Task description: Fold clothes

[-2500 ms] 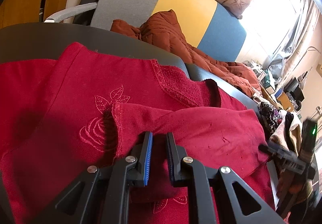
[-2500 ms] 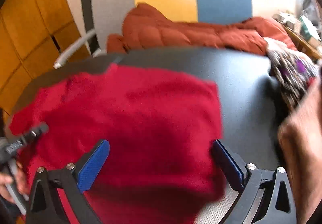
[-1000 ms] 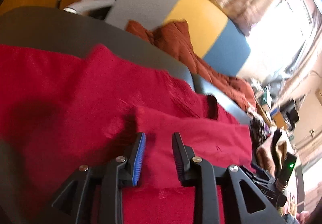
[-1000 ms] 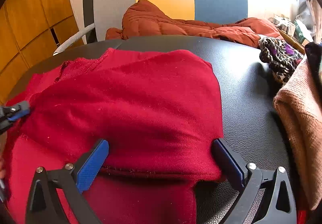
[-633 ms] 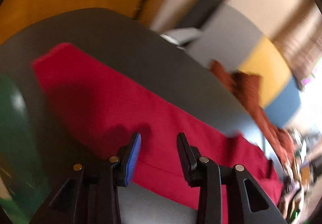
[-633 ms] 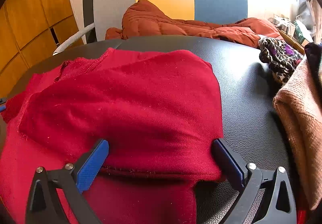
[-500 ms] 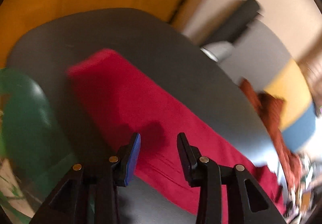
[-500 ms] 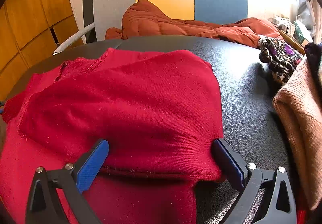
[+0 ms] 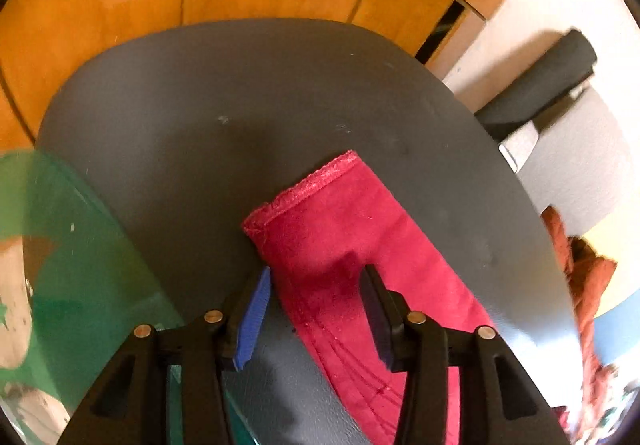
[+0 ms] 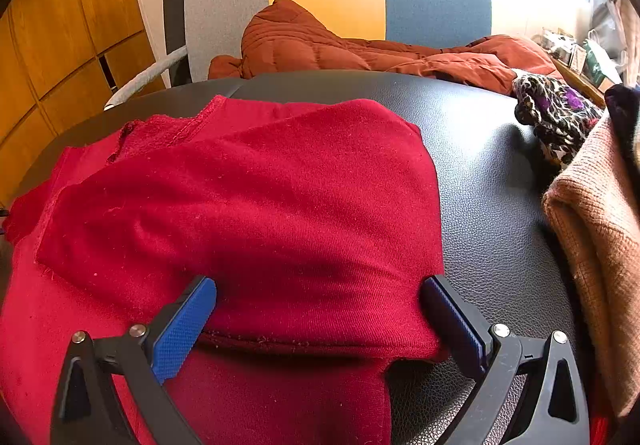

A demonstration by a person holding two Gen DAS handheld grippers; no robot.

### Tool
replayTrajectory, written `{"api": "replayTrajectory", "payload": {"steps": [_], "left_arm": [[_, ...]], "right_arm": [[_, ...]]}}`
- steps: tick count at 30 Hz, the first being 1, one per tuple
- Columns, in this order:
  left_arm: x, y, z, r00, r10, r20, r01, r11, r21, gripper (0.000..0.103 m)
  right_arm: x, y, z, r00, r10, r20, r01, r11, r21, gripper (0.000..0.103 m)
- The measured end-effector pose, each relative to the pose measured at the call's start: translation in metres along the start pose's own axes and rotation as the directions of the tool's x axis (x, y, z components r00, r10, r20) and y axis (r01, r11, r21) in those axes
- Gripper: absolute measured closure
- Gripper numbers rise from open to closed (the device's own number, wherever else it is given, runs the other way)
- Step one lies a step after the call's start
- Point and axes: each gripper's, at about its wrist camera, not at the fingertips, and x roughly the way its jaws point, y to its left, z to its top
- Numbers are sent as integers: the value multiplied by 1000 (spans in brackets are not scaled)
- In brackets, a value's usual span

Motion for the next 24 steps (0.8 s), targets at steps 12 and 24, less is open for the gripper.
{"api": "replayTrajectory", "payload": {"steps": [12,24], "left_arm": [[-47,-38,-26,962,-267,66,263,963,54,96],[-128,-193,-169,818,-567,-96,554,732,397,95]], "right_arm": [[0,-1,1,1000,-1,1,1,1000,-2,0],[0,-2,1,1000,5,4,-5,1000,2,0]]}}
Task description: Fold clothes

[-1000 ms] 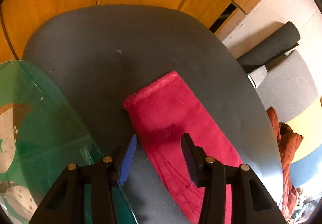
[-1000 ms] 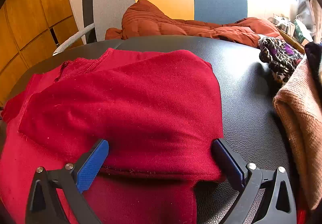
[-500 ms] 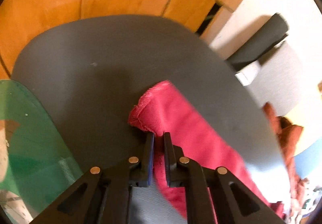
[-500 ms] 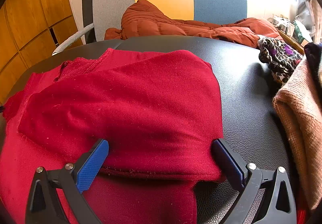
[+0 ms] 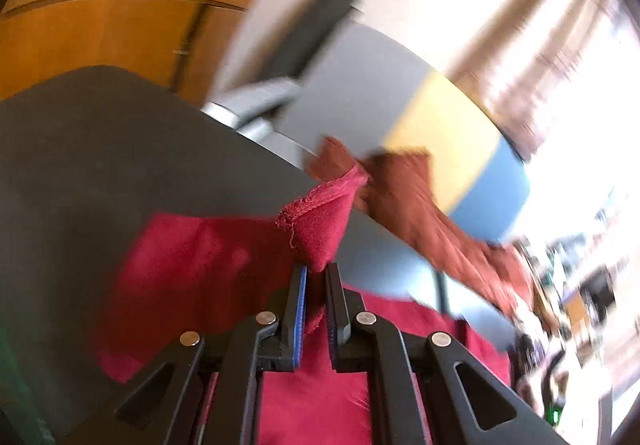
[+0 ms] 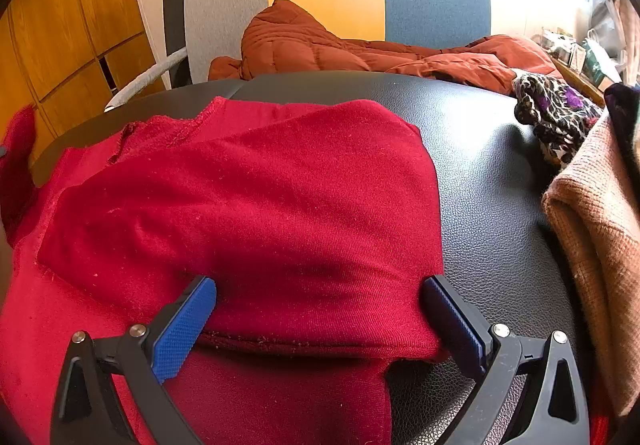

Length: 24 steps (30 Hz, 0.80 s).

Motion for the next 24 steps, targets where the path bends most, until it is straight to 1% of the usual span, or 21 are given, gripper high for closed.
{"api": "replayTrajectory", "payload": {"steps": [2,5,6,7,8,11,12,14,17,19,22,23,24], "left_arm": [[13,-28,-23,998,-31,-52,34,998,49,95],[34,-56,-50,992,-44,-117,59,990,125,94],[42,-59,-52,991,-38,-131,56,988,143,91],[50,-63,-55,989,-33,-146,56,986,157,86],[53,-67,-61,987,-33,-160,58,986,156,86],[38,-65,-86,986,-39,-163,62,989,134,83],[31,-62,-95,987,-35,-156,56,989,134,81],[20,-54,-109,988,-27,-152,47,990,129,80],[8,-39,-131,988,18,-155,2,992,128,80],[10,-28,-139,985,44,-168,-25,993,115,80],[10,-20,-144,991,35,-130,-20,993,117,80],[11,-19,-146,992,31,-125,-17,994,112,80],[12,-18,-146,992,26,-122,-14,994,104,80]], "right_arm": [[0,0,0,1000,1,1,-1,1000,0,0],[0,-1,0,1000,4,1,-4,1000,2,0],[0,-1,0,1000,5,1,-5,1000,2,0],[0,-1,0,1000,5,0,-5,1000,2,0],[1,-1,0,1000,4,-1,-4,1000,2,0],[1,-1,0,1000,6,-3,-6,1000,3,0],[1,-1,0,1000,6,-3,-6,1000,3,0],[1,-1,0,1000,4,-3,-4,1000,2,0],[1,0,0,1000,1,-8,-1,1000,1,0],[1,1,2,1000,-3,-16,3,1000,0,0],[0,4,7,999,-18,-48,17,1000,-11,0],[-4,7,11,999,-24,-49,24,1000,-19,0],[-10,13,16,1000,-9,-28,8,1000,-22,0]]}}
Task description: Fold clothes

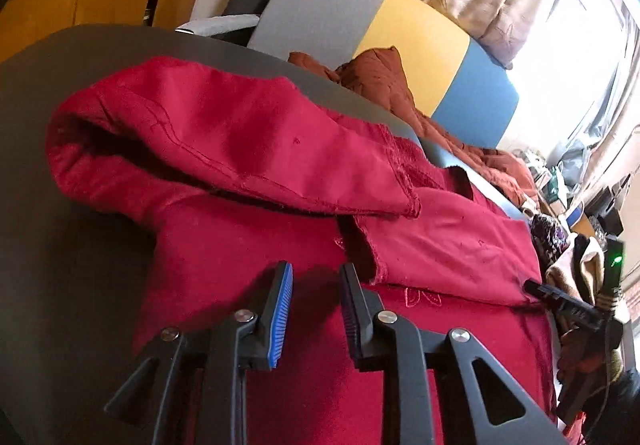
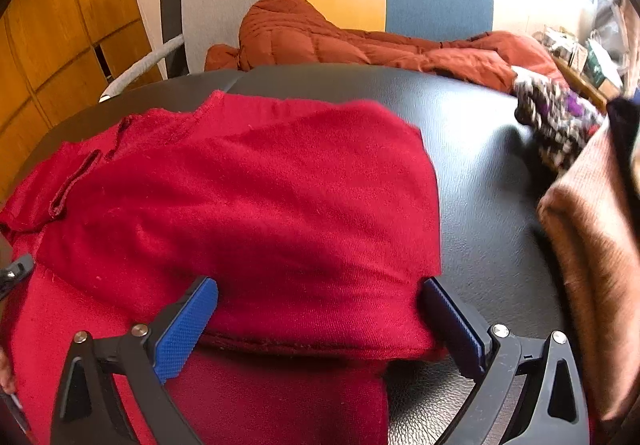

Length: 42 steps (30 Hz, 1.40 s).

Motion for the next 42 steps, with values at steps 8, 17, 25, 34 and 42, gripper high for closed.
{"api": "replayTrajectory", "payload": {"steps": [8,17,25,34,42], "left_arm": [[1,14,-1,997,-77,22,78,995,-62,80],[4,15,-3,995,-95,31,97,993,-70,80],[5,17,-3,994,-106,34,108,992,-72,80],[4,16,-3,994,-102,34,104,992,-68,80],[4,15,-2,995,-95,30,97,993,-66,80]], "right_arm": [[-18,98,36,900,435,35,-435,900,-29,3],[36,180,47,850,521,-73,-523,852,-4,28],[61,194,50,847,524,-95,-522,852,45,49],[24,225,63,907,416,-64,-421,889,-180,96],[-53,227,100,903,422,83,-382,875,-296,96]]}}
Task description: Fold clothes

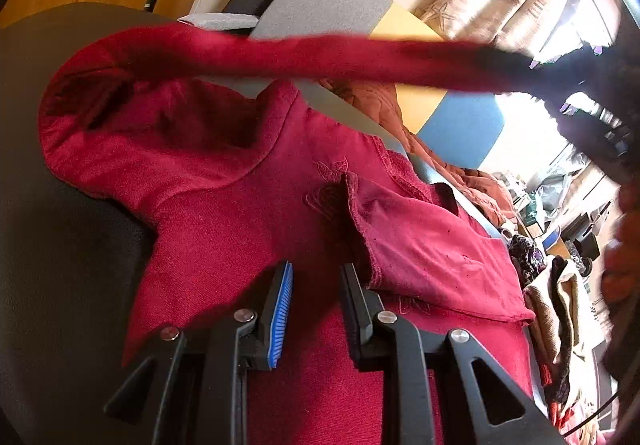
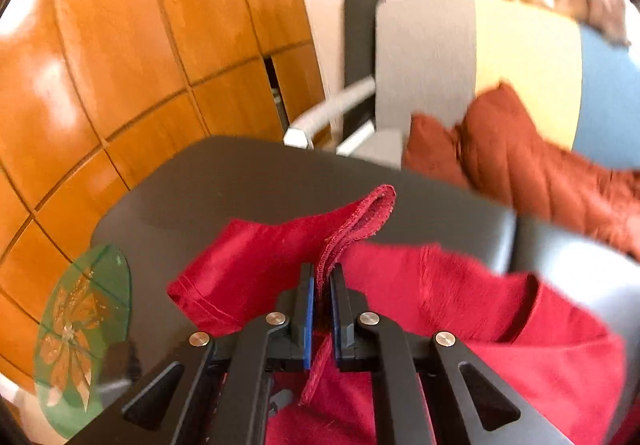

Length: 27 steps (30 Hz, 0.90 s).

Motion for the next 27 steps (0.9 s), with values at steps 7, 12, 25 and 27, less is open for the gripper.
{"api": "replayTrajectory", "payload": {"steps": [7,12,25,27], "left_arm": [[1,-2,0,1000,14,-4,-14,1000,7,80],[2,-4,0,1000,23,-6,-23,1000,13,80],[6,-8,2,999,48,-10,-47,998,31,80],[8,-10,2,999,51,-10,-50,998,34,80]], "right_arm": [[-56,-20,9,994,-44,98,43,999,9,96],[-90,-64,-15,988,-103,116,94,992,81,96],[-83,-180,-143,975,-207,-86,224,898,378,96],[-81,-189,-155,978,-189,-88,209,886,415,96]]}}
